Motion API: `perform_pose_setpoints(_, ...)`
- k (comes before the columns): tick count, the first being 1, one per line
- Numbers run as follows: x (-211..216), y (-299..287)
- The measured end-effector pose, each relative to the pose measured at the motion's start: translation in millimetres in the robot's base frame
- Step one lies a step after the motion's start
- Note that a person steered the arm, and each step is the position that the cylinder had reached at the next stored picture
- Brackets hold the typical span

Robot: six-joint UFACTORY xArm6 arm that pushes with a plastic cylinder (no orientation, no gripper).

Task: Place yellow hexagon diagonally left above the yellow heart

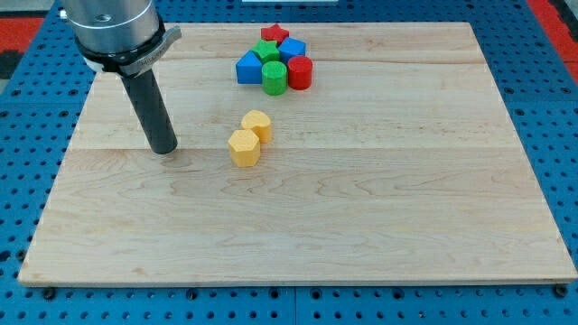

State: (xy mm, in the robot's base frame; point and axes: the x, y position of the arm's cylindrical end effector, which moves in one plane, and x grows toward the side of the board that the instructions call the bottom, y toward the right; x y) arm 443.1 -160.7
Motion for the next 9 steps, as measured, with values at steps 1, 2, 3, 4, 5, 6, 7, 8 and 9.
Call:
perform_pose_setpoints(1, 0, -3)
perform_pose_setpoints(2, 32, 1)
perform_pose_setpoints(3, 84, 8)
perform_pose_setpoints(4, 74, 60)
perform_pose_setpoints(5, 66, 63)
perform_pose_setpoints(6, 62, 138)
perform_pose_setpoints(7, 39, 152)
perform_pose_setpoints(8, -11, 92)
perform_pose_setpoints(9, -10, 25)
